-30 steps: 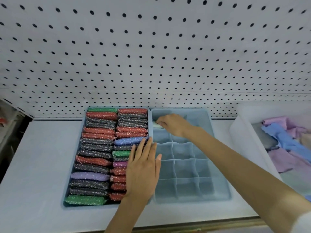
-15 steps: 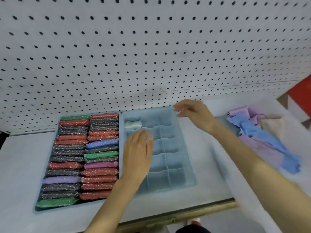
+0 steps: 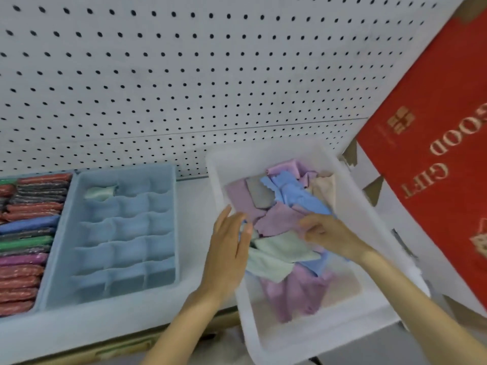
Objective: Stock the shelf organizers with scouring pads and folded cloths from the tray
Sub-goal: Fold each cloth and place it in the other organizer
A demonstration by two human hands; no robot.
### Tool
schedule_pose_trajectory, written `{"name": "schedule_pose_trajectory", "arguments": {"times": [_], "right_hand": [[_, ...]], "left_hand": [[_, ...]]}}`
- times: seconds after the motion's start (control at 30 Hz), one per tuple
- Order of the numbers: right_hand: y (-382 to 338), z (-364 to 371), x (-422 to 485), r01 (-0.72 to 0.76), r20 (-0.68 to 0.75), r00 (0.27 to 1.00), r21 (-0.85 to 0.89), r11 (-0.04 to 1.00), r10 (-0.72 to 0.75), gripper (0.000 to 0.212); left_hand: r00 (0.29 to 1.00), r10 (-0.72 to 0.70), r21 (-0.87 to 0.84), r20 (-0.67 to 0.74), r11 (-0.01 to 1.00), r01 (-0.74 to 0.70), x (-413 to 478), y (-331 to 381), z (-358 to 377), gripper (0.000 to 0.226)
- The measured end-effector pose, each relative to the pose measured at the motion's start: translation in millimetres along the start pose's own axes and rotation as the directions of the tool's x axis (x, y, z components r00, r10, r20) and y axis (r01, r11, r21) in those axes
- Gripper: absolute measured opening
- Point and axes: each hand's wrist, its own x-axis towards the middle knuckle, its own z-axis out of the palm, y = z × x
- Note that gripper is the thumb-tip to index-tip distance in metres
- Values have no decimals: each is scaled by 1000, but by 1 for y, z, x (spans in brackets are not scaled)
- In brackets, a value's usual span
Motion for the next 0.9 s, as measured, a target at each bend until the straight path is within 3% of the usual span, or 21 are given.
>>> {"name": "schedule_pose_trajectory", "arguments": {"times": [0.03, 0.13, 0.2, 0.23, 0.33, 0.43, 0.5, 0.6, 0.7, 0.8, 0.9], "right_hand": [[5, 3, 3, 19, 29, 999, 7, 1000, -20, 9], [17, 21, 15, 141, 171, 977, -71, 988, -127, 30], [24, 32, 26, 205, 206, 966, -256, 945, -154, 67], [25, 34, 32, 237, 208, 963, -359, 903, -170, 72], [17, 36, 47, 288, 207, 955, -481, 828, -212, 40], [17, 28, 50, 270, 260, 953, -488, 830, -157, 48], [21, 18, 48, 249, 299, 945, -390, 886, -134, 45], [21, 4, 41, 145, 346, 931, -55, 988, -117, 30], [14, -11, 27, 130, 299, 928, 297, 946, -222, 24], [-7, -31, 12, 189, 252, 916, 420, 888, -314, 21], [-35, -45, -3, 256, 214, 898, 460, 850, -385, 16]], "left_hand": [[1000, 1, 33, -20, 999, -1, 0, -2, 3, 52], [998, -55, 29, -32, 998, 56, -2, -2, 6, 39], [999, -42, 35, -30, 998, 43, -3, -2, 7, 36], [999, -36, 43, -34, 998, 37, -3, -4, 8, 33], [997, -52, 64, -53, 996, 56, -3, -5, 9, 29], [996, -59, 96, -68, 993, 66, -4, -3, 9, 28], [997, -41, 115, -67, 992, 49, -3, -2, 9, 30], [998, -28, 168, -53, 985, 37, -4, -2, 7, 39], [996, -29, 274, -81, 960, 50, -3, 7, 7, 52], [998, -68, 122, -8, 990, 68, 8, 37, 10, 35], [961, -137, -112, 239, 979, 168, 21, 66, 14, 36]]}}
